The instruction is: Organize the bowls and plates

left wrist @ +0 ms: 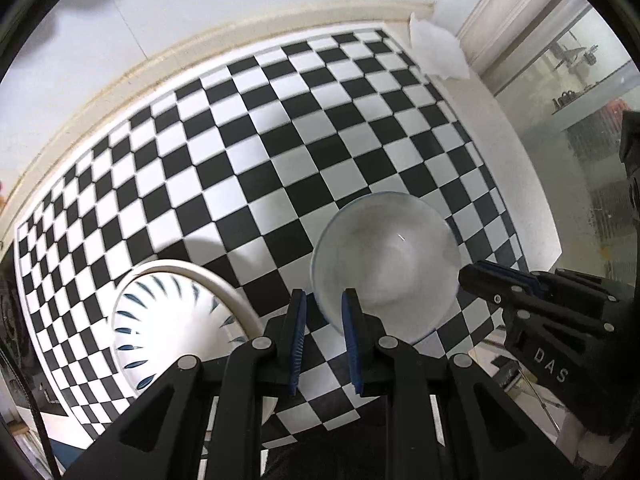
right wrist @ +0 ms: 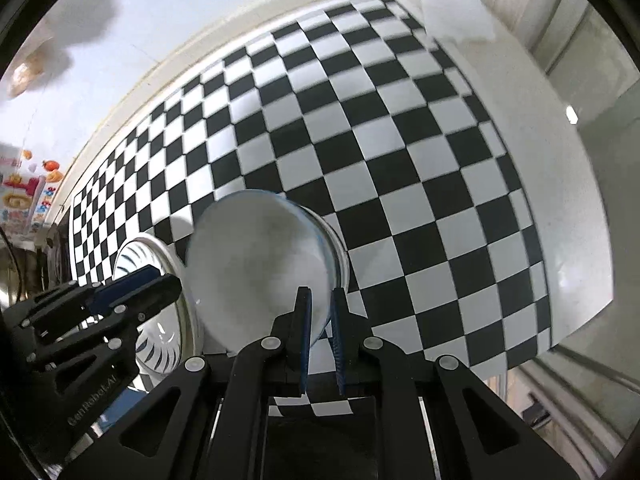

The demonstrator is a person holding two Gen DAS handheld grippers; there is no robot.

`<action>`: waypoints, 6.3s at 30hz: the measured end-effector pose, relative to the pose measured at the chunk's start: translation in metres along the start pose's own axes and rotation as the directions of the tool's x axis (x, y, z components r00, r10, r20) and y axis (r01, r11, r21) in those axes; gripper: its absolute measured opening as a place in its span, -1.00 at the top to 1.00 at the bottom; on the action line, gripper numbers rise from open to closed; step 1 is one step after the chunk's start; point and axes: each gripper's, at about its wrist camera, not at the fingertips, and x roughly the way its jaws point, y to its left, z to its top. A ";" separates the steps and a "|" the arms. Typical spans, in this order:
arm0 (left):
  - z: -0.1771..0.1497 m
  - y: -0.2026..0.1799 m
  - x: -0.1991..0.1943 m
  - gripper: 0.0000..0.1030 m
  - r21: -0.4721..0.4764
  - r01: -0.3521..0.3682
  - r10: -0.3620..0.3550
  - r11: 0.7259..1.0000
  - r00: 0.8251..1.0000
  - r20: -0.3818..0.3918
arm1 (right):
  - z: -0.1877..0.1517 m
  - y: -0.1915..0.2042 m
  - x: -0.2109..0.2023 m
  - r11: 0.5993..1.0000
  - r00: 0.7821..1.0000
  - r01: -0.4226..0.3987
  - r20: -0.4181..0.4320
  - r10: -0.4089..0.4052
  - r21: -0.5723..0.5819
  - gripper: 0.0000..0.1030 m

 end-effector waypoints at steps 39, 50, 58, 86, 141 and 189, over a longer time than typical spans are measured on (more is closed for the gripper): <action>-0.120 0.000 -0.176 -0.27 -0.026 -0.062 0.068 0.998 0.918 0.391 | -0.150 0.057 -0.199 0.993 0.919 0.078 0.392 -0.038 -0.085 -0.68; -0.104 0.002 -0.153 -0.27 -0.032 -0.033 0.042 0.999 0.943 0.331 | -0.144 0.049 -0.192 0.996 0.929 0.061 0.369 -0.035 -0.060 -0.68; -0.062 0.026 -0.089 -0.27 -0.111 0.063 -0.041 0.992 0.980 0.194 | -0.111 0.024 -0.154 1.000 0.951 0.009 0.310 -0.008 -0.002 -0.68; 0.040 0.037 0.138 -0.21 -0.216 0.267 -0.327 0.939 0.890 -0.319 | 0.013 -0.052 0.101 0.918 0.946 -0.300 -0.044 0.321 0.260 -0.68; -0.003 0.097 0.023 0.06 -0.237 0.267 -0.279 0.934 0.960 -0.021 | 0.020 0.069 0.062 0.962 0.962 -0.273 -0.023 0.273 -0.024 0.35; -0.106 0.212 0.046 0.06 -0.519 0.201 -0.220 0.831 0.975 0.026 | -0.019 0.223 0.117 0.920 0.967 -0.242 -0.151 0.204 -0.307 0.37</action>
